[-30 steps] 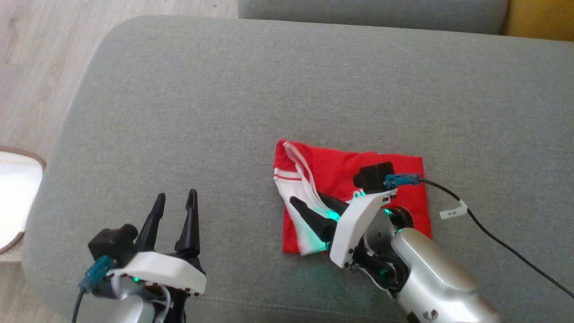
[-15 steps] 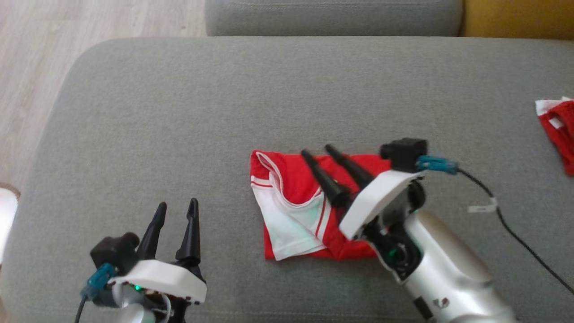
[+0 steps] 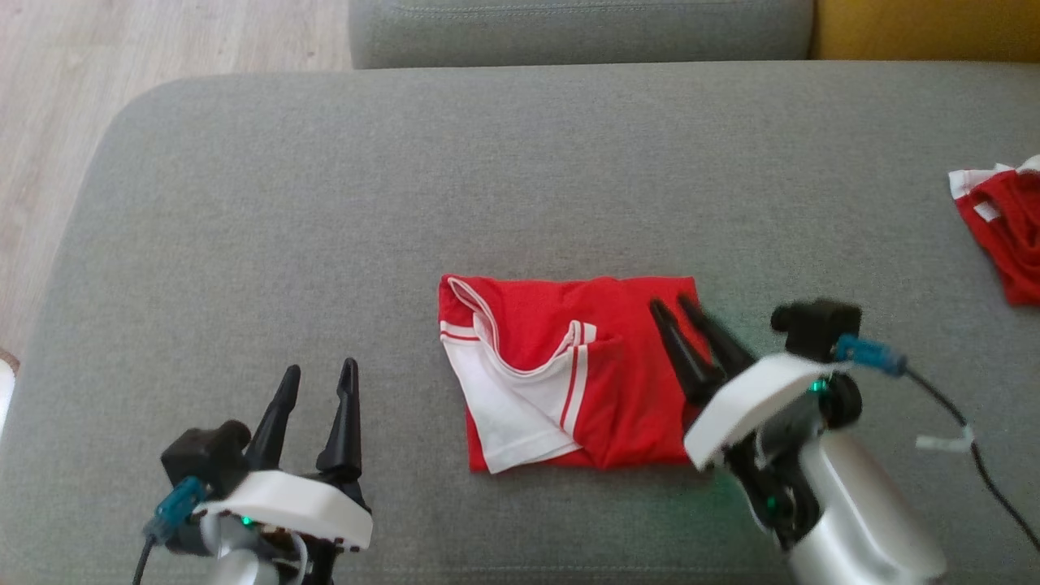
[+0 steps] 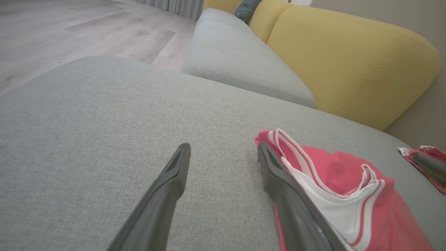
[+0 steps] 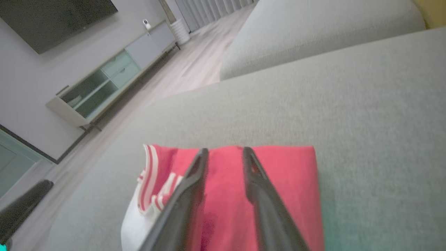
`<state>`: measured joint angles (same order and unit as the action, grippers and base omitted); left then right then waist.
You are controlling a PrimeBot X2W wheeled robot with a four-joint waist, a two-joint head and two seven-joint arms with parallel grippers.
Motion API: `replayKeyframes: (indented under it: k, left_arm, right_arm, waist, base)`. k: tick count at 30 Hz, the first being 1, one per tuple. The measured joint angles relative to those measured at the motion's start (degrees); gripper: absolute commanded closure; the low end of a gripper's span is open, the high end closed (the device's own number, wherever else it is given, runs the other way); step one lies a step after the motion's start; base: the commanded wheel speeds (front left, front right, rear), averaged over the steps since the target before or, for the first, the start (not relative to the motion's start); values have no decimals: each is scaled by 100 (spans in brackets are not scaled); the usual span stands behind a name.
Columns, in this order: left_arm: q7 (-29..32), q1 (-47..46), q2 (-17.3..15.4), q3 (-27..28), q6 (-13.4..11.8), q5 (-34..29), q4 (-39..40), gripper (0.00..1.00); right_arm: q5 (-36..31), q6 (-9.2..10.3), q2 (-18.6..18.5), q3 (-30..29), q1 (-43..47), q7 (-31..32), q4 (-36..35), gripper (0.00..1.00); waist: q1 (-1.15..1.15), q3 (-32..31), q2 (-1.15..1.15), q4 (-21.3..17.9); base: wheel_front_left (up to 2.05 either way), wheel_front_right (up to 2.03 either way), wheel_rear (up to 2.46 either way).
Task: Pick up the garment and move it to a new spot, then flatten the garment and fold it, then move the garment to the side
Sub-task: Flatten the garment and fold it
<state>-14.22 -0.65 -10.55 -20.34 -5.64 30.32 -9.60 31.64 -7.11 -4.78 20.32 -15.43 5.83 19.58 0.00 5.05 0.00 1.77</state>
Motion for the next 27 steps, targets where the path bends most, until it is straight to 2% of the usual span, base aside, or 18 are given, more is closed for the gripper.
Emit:
replayKeyframes:
  k: [1,2,12,16,24,27]
  left_arm:
    - [1,-1,-1,-5,0,0,2,0]
    - [1,-1,-3,-12,0,0,3,0]
    - [1,-7,-33,-43,-43,1,34,0]
    - [1,-40,-34,-43,-43,1,35,0]
    - [1,-63,-43,-9,-91,1,73,0]
    - [1,-69,-43,-11,-91,1,71,0]
  right_arm:
    - [-24,0,0,-9,69,29,29,93]
    - [-94,0,-1,-4,127,48,91,100]
    - [-252,0,-4,441,102,87,961,100]
    - [-256,0,-24,1017,-212,-35,1194,100]
    - [278,0,8,2791,-575,-89,1405,100]
    - [513,0,12,3051,-699,-263,1506,100]
  waist:
    - [0,10,0,8]
    - [0,20,0,20]
    - [0,151,0,234]
    - [0,185,0,339]
    - [0,234,0,394]
    - [0,231,0,389]
  base:
    - [0,0,0]
    - [0,0,0]
    - [0,0,0]
    - [0,0,0]
    - [0,0,0]
    - [0,0,0]
